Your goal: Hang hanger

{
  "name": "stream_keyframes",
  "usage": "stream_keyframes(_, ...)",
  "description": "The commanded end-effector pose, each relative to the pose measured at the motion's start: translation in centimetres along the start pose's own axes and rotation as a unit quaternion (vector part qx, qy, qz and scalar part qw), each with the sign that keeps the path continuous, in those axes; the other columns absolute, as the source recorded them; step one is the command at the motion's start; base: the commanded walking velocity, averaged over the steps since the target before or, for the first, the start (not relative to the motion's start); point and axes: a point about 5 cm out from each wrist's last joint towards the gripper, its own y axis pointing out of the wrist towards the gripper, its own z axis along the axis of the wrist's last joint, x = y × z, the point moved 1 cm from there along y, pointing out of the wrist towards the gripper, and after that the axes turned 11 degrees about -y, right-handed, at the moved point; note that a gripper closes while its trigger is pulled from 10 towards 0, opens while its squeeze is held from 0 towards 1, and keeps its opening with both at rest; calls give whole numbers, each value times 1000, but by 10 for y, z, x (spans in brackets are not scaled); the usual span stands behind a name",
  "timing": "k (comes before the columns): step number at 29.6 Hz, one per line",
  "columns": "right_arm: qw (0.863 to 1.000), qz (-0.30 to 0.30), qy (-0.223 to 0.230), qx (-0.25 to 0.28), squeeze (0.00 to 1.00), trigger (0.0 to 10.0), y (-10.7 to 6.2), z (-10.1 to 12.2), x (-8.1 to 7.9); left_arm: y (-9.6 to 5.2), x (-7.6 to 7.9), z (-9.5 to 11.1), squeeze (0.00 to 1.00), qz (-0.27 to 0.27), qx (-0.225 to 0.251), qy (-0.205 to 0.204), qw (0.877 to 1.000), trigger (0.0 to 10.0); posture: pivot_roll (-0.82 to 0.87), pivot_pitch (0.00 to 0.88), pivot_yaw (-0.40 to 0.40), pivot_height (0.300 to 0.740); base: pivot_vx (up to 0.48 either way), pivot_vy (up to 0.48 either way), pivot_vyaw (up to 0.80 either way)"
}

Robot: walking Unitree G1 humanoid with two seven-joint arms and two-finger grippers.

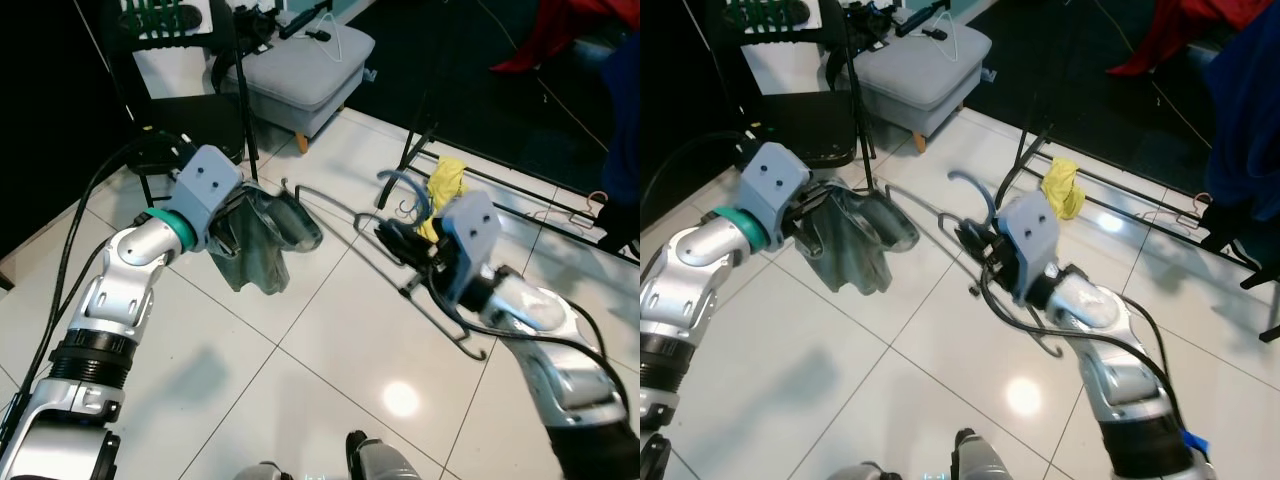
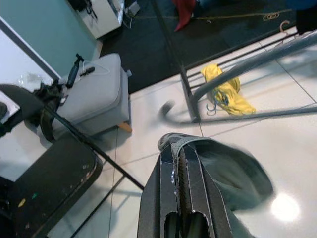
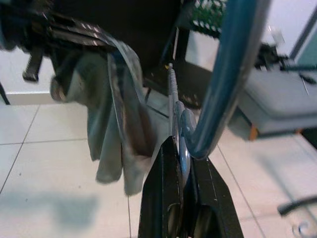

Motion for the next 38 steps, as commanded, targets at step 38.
stream_keyframes(38,995,77,56,32,0,10000,-9,6,-41,10,-14,-6,0,32,-46,19,998,10000,-4,88,112,740,0,0,0)
